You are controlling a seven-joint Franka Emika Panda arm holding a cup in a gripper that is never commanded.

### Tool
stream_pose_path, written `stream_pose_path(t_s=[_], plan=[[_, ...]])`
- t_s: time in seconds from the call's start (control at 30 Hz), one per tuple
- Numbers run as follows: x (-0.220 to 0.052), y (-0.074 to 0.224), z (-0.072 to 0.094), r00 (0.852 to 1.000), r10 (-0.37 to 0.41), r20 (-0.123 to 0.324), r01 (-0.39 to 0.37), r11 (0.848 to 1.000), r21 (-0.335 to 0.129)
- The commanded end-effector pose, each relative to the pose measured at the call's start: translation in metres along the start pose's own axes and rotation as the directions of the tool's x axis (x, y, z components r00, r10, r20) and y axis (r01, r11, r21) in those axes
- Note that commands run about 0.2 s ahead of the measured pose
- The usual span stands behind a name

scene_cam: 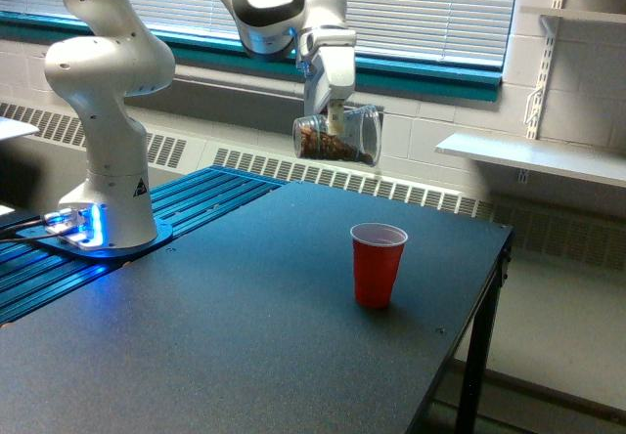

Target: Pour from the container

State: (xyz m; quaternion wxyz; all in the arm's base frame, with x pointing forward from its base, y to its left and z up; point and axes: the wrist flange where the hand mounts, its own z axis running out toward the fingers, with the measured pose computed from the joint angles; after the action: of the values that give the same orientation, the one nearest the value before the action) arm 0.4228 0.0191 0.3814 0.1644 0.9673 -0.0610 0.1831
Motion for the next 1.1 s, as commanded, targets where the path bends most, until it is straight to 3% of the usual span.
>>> stream_pose_path(t_s=[0.03,1.1], plan=[[0.0097,-0.0053,-0.0062,1.0,0.017,-0.01,-0.017,1.0,-0.022],[0.0163,-0.0132,-0.0093,0.998,-0.057,0.034,0.06,0.992,-0.112]])
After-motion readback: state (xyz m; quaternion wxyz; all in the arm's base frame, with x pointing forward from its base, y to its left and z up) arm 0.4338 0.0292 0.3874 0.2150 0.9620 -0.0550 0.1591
